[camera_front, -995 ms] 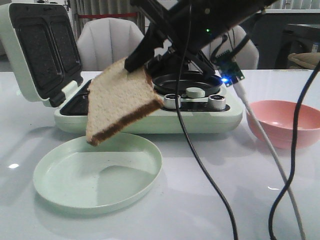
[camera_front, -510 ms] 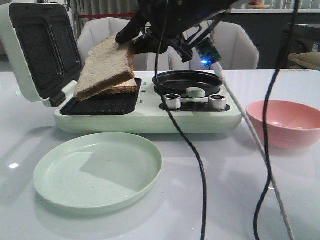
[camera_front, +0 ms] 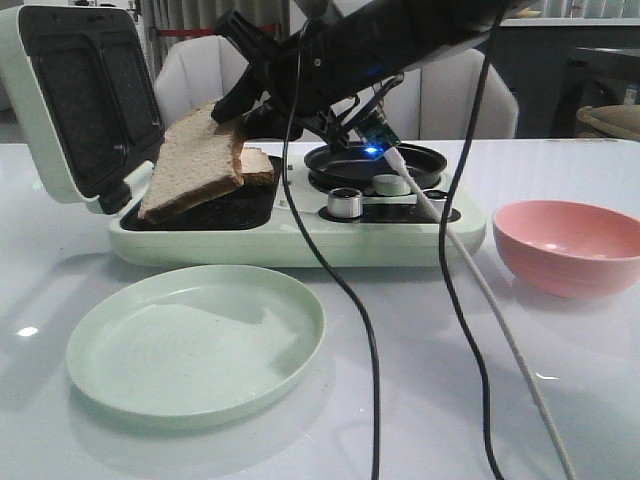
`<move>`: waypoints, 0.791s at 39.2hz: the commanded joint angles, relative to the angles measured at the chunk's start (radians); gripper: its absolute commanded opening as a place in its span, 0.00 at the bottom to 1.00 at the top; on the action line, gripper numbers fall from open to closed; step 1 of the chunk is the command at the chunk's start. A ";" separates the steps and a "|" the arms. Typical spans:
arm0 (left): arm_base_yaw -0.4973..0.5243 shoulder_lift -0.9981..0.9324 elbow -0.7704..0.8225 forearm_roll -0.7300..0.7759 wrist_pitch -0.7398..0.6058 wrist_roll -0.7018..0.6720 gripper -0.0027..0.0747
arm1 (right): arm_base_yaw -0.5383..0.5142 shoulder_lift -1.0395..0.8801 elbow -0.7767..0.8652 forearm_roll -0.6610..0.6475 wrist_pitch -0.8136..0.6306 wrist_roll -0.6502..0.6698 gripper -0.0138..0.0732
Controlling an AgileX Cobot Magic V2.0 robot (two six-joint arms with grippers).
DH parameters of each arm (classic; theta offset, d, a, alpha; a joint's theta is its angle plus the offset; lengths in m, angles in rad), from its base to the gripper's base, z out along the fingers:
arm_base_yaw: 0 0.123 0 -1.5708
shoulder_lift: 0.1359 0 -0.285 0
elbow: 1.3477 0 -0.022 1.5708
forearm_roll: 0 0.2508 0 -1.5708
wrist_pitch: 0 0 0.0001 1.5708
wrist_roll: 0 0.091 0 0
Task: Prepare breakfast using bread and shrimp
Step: 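Lift the bread with the right gripper over the first slice, then lay the bread on the first slice and open the right gripper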
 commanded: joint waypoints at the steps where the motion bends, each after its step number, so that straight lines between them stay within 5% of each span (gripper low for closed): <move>1: -0.008 0.004 -0.026 0.010 -0.072 -0.003 0.56 | 0.005 -0.052 -0.047 0.042 0.002 -0.014 0.37; 6: -0.008 0.004 -0.026 0.010 -0.072 -0.003 0.56 | 0.010 -0.038 -0.049 0.031 0.000 -0.014 0.42; 18: -0.008 0.004 -0.026 0.010 -0.072 -0.003 0.56 | 0.010 -0.036 -0.052 -0.116 -0.023 -0.014 0.71; 31: -0.008 0.004 -0.026 0.010 -0.072 -0.003 0.56 | 0.013 -0.051 -0.097 -0.335 -0.004 -0.015 0.73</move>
